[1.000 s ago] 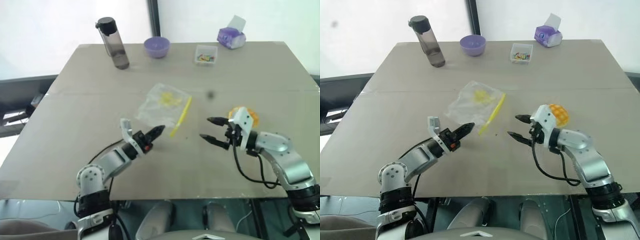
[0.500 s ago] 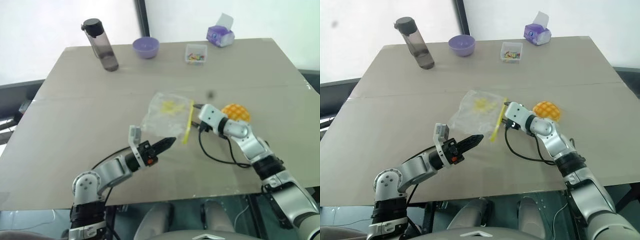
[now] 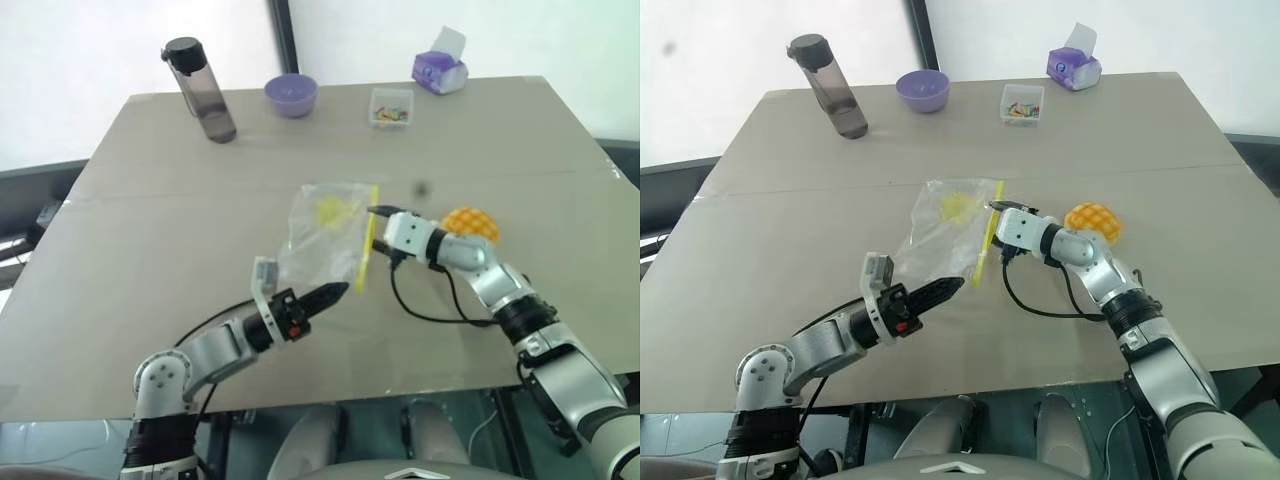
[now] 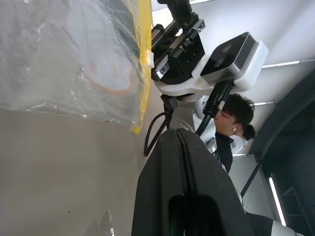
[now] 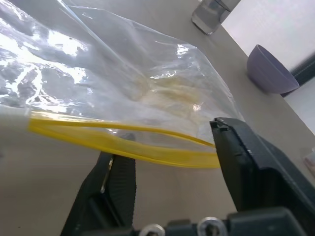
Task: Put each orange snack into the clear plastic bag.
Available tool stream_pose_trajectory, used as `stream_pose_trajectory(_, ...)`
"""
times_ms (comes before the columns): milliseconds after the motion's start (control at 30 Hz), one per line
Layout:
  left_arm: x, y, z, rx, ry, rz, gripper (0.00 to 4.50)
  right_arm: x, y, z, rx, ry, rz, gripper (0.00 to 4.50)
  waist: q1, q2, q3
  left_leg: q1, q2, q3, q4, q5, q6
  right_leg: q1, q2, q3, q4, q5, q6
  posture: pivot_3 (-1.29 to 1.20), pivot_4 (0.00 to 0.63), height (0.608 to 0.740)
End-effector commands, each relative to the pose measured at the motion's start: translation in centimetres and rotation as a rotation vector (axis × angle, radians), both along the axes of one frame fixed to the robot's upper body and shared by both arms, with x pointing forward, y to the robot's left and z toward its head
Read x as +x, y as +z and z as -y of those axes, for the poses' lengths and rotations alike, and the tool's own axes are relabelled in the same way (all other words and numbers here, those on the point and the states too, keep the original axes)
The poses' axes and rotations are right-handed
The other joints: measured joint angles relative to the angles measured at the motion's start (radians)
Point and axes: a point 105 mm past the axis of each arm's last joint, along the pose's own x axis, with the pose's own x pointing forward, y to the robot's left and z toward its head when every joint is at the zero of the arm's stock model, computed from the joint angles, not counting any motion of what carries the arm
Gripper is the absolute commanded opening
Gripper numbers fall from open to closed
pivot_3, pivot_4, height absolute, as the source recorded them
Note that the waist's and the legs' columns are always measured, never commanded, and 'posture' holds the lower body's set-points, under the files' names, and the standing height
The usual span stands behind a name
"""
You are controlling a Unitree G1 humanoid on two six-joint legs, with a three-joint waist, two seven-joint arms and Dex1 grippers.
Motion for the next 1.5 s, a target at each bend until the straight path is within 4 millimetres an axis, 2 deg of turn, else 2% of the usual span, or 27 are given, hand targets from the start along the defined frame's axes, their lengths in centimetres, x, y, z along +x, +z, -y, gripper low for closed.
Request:
stream_pose_trajectory(33, -0.4, 0.9, 0.3, -0.022, -0.022, 0.040, 0.00, 0.1, 1.9, -0.7, 0.038, 0.029, 0.067, 1.39, -0.001, 0.000, 0.000, 0.000, 0.000, 0.000, 0.000, 0.000, 0.000, 0.000, 0.000, 0.000, 0.000, 0.000, 0.000, 0.00, 0.150, 0.740)
stream_pose_trajectory(100, -0.4, 0.8, 0.3, -0.016, -0.020, 0.041, 0.00, 0.1, 1.7, -0.8, 0.035, 0.030, 0.064, 0.39, -0.001, 0.000, 0.000, 0.000, 0.000, 0.000, 0.000, 0.000, 0.000, 0.000, 0.000, 0.000, 0.000, 0.000, 0.000, 0.00, 0.150, 0.740)
stream_pose_trajectory(133, -0.4, 0.8, 0.2, -0.007, -0.017, 0.046, 0.00, 0.0, 1.6, -0.8, 0.032, 0.031, 0.061, 0.02, -0.001, 0.000, 0.000, 0.000, 0.000, 0.000, 0.000, 0.000, 0.000, 0.000, 0.000, 0.000, 0.000, 0.000, 0.000, 0.00, 0.150, 0.740)
stream_pose_trajectory(233, -0.3, 1.1, 0.1, 0.062, -0.004, 0.119, 0.00, 0.0, 1.3, -0.8, 0.027, 0.028, 0.053, 0.02, -0.004, 0.000, 0.000, 0.000, 0.000, 0.000, 0.000, 0.000, 0.000, 0.000, 0.000, 0.000, 0.000, 0.000, 0.000, 0.00, 0.150, 0.740)
stream_pose_trajectory(300, -0.3, 2.0, 0.2, 0.143, 0.004, 0.245, 0.00, 0.0, 1.3, -0.8, 0.029, 0.024, 0.053, 0.02, -0.009, 0.000, 0.000, 0.000, 0.000, 0.000, 0.000, 0.000, 0.000, 0.000, 0.000, 0.000, 0.000, 0.000, 0.000, 0.00, 0.150, 0.740)
stream_pose_trajectory(400, 0.4, 4.4, 0.1, 0.200, 0.055, 0.417, 0.00, 0.4, 1.7, -0.6, 0.025, -0.014, 0.075, 0.02, -0.012, 0.000, 0.000, 0.000, 0.000, 0.000, 0.000, 0.000, 0.000, 0.000, 0.000, 0.000, 0.000, 0.000, 0.000, 0.00, 0.150, 0.740)
stream_pose_trajectory(533, 1.8, 8.8, 0.3, 0.261, 0.125, 0.661, 0.00, 2.6, 4.4, 1.0, 0.007, -0.179, 0.204, 0.02, -0.015, 0.000, 0.001, 0.000, 0.000, 0.000, -0.001, 0.000, 0.000, 0.000, 0.000, 0.000, 0.000, 0.000, 0.000, 0.00, 0.150, 0.740)
stream_pose_trajectory(600, 2.5, 10.1, 0.6, 0.318, 0.147, 0.754, 0.00, 3.6, 5.9, 1.9, -0.012, -0.266, 0.282, 0.02, -0.015, -0.001, 0.001, -0.002, 0.000, 0.000, 0.000, 0.001, -0.001, -0.002, 0.000, 0.000, 0.001, 0.000, 0.000, 0.00, 0.150, 0.740)
stream_pose_trajectory(700, 3.0, 11.2, 1.4, 0.412, 0.143, 0.866, 0.00, 4.4, 6.8, 3.0, -0.070, -0.368, 0.333, 0.02, -0.017, -0.001, 0.001, -0.002, 0.000, 0.001, -0.001, 0.001, -0.001, -0.003, 0.000, 0.001, 0.000, 0.000, 0.000, 0.00, 0.150, 0.740)
stream_pose_trajectory(900, 4.7, 11.1, 2.6, 0.676, 0.158, 1.039, 0.00, 5.1, 7.9, 4.3, -0.178, -0.508, 0.379, 0.02, -0.021, -0.001, 0.001, -0.008, 0.000, 0.002, -0.004, 0.001, -0.001, -0.009, 0.000, 0.003, 0.000, 0.000, 0.000, 0.00, 0.150, 0.740)
stream_pose_trajectory(1000, 5.9, 10.1, 2.7, 0.840, 0.181, 1.115, 0.00, 4.6, 7.0, 3.1, -0.159, -0.481, 0.296, 0.02, -0.025, -0.001, 0.001, -0.013, 0.000, 0.003, -0.002, 0.001, -0.002, -0.014, 0.000, 0.003, 0.002, 0.000, 0.000, 0.00, 0.150, 0.740)
stream_pose_trajectory(1100, 6.7, 8.4, 2.9, 1.109, 0.112, 1.304, 0.00, 3.9, 6.4, 1.9, -0.141, -0.450, 0.212, 0.02, -0.027, -0.001, 0.001, -0.013, 0.001, 0.003, -0.002, 0.001, -0.002, -0.014, 0.001, 0.003, 0.001, 0.000, 0.000, 0.00, 0.150, 0.740)
stream_pose_trajectory(1267, 6.7, 7.8, 4.1, 1.144, 0.064, 1.394, 0.00, 3.7, 6.2, 1.6, -0.141, -0.444, 0.186, 0.02, -0.018, 0.000, 0.002, -0.015, 0.000, 0.001, -0.001, 0.001, -0.002, -0.014, 0.000, 0.002, 0.001, 0.000, 0.000, 0.00, 0.150, 0.740)
stream_pose_trajectory(1367, 6.7, 8.0, 4.4, 1.197, 0.047, 1.458, 0.79, 3.5, 6.1, 1.3, -0.141, -0.437, 0.182, 0.00, -0.020, 0.000, 0.002, -0.015, 0.000, 0.000, -0.001, 0.001, -0.002, -0.015, 0.000, 0.000, 0.001, 0.000, 0.000, 0.00, 0.150, 0.740)
stream_pose_trajectory(1500, 7.1, 8.6, 4.4, 1.251, 0.081, 1.509, 2.58, 3.4, 5.9, 1.3, -0.142, -0.431, 0.173, 0.00, -0.024, 0.000, 0.002, -0.015, 0.000, 0.000, -0.001, 0.001, -0.002, -0.015, 0.000, 0.001, 0.002, 0.000, 0.000, 0.00, 0.150, 0.740)
